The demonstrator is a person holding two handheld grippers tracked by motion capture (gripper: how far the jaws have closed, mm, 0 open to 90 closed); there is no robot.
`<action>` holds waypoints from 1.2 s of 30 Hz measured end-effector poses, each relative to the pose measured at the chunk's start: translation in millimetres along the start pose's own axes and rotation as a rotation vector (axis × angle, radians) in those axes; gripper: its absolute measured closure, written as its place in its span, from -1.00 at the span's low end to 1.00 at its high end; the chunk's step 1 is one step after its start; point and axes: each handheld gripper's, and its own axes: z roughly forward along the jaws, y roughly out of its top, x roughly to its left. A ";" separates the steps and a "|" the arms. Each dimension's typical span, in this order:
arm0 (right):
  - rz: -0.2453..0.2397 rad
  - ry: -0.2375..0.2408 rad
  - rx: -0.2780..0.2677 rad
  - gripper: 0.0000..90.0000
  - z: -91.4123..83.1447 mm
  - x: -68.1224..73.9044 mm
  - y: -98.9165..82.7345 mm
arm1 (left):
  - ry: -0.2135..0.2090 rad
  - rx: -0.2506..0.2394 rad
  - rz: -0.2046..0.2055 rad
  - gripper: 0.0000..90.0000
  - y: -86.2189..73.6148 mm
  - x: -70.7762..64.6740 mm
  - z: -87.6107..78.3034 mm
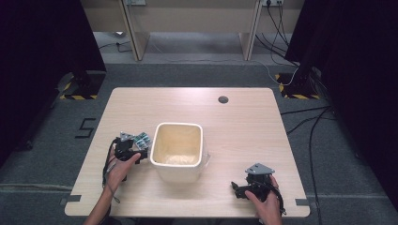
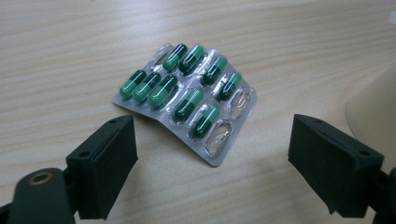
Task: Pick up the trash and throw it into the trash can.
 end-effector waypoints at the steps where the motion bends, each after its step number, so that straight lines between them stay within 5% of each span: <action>1: 0.000 0.000 0.000 -0.99 0.0 0.0 0.0 | 0.001 -0.001 -0.006 -0.67 0.8 -0.5 2.0; 15: 0.000 0.000 -0.001 -0.99 0.1 0.1 -0.1 | 0.041 0.014 -0.036 -0.67 23.1 6.7 25.5; 27: 0.000 0.000 0.000 -0.99 0.0 0.0 0.0 | 0.062 0.014 -0.017 -0.67 38.7 0.2 33.9; 36: 0.000 -0.001 -0.002 -0.99 0.2 0.1 -0.1 | 0.083 0.063 0.007 -0.67 48.0 3.0 42.3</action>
